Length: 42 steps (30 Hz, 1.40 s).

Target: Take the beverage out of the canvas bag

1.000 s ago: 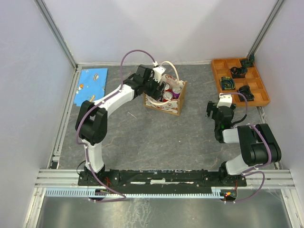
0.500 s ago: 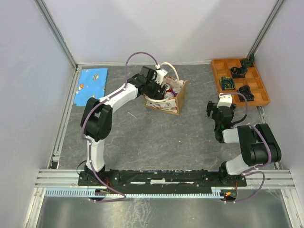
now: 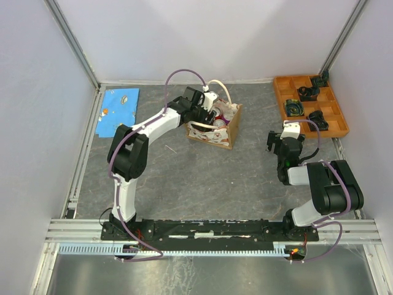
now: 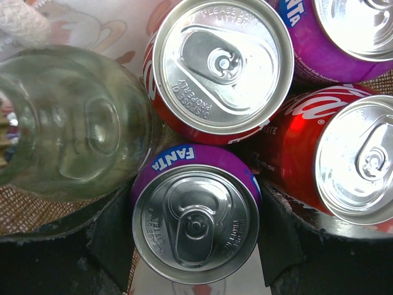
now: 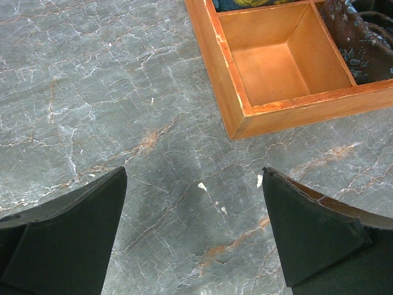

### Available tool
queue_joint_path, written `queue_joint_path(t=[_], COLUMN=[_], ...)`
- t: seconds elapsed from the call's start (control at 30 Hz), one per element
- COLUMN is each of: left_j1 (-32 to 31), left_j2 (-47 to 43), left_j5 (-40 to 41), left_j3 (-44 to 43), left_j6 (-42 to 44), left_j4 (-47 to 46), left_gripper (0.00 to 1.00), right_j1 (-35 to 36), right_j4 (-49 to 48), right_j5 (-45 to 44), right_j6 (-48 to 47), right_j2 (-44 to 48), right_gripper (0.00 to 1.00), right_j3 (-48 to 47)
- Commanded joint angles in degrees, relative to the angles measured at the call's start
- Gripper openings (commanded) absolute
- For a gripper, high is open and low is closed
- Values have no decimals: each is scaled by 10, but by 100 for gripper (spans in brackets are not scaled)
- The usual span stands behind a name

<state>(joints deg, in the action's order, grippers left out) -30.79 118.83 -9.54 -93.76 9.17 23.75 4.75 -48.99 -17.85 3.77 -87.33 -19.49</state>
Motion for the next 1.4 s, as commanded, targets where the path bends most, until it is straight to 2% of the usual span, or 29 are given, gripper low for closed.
queue_joint_path(t=[0.0,0.5,0.83,1.03,1.27,1.37], left_j1=[7,7,7,7,10,23], left_j2=[16,-124,-194,-248,-288,-298], left_j5=[7,16,23,88,224,241], left_j3=[7,-82,-93,-75,-28,-7], left_j6=[-2,3,-11,-10,2,-11], left_j4=[36,48,28,17,21,20], left_gripper=[3,3,3,3,3,3], right_j1=[-2,-2,-2,-2,-2,-2], right_j4=[-17,-17,-17,-17,-17,-17], right_j5=[-4,-4,-4,-4,-4,-4], right_j6=[4,3,4,4,4,4], right_j2=[7,7,7,7,7,7], right_gripper=[99,99,99,99,99,99], right_j3=[-9,-9,-9,-9,-9,-9])
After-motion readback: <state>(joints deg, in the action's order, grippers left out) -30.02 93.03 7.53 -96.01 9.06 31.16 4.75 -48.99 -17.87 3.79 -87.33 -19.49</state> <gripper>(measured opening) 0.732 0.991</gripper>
